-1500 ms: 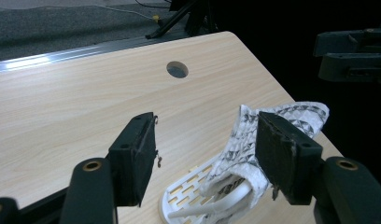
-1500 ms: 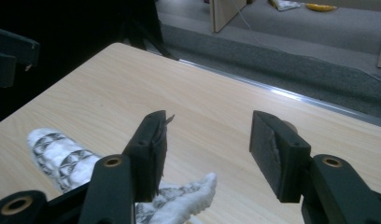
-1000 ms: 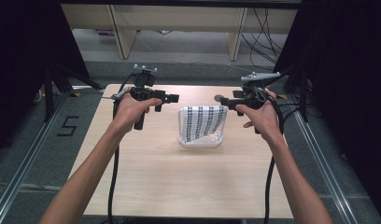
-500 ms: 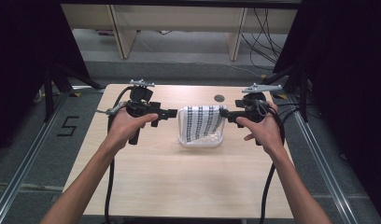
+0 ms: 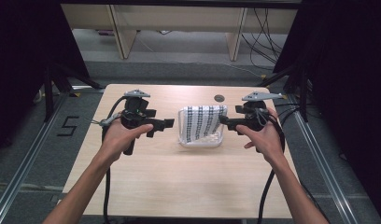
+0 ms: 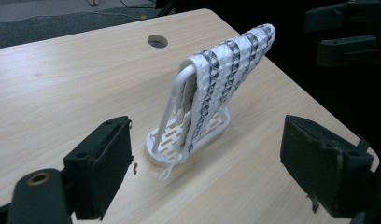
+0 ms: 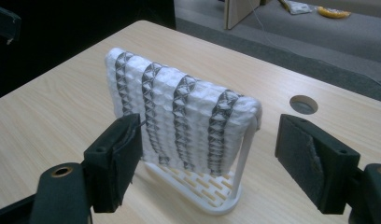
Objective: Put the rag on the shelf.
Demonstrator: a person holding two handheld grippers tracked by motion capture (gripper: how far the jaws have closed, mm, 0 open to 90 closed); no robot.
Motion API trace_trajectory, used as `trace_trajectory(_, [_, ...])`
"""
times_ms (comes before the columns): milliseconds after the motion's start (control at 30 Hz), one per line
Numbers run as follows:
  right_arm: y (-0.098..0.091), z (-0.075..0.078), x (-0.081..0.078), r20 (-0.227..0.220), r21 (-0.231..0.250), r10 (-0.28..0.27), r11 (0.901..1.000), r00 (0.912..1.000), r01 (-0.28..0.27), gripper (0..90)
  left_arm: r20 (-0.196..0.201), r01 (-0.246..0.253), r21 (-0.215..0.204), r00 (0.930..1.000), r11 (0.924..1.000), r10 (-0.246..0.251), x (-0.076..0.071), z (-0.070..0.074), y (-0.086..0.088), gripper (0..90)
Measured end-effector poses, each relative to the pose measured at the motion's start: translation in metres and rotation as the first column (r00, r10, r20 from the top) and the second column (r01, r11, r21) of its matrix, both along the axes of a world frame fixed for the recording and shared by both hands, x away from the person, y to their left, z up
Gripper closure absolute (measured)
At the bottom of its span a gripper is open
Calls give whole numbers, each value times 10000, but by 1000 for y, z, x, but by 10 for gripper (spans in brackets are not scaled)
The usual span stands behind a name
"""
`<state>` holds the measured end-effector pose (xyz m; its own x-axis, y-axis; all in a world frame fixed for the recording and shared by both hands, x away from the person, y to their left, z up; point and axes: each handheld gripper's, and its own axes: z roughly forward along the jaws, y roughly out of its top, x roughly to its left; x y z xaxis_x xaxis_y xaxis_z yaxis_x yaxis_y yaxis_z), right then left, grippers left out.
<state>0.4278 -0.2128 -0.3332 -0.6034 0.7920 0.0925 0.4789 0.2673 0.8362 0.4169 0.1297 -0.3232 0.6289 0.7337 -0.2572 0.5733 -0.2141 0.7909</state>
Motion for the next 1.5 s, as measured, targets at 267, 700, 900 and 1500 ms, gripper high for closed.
trace_trajectory(267, [3,-3,-6,98,-137,115,9998,9999,-114,243,96,-97,-134,9999,9999,99,-5,-1,-1,161])
trace_trajectory(700, [-1,-9,-24,62,-22,207,9998,9998,-207,242,216,31,-140,9998,9999,-28,-20,-14,2,161])
trace_trajectory(900, [-2,-15,-31,259,46,222,9997,9994,-223,237,193,-44,-251,9998,9997,49,-28,-20,6,161])
trace_trajectory(1500, [-3,-33,-50,-54,265,190,9995,9998,-188,235,34,-98,-212,9999,9997,99,-48,-48,23,161])
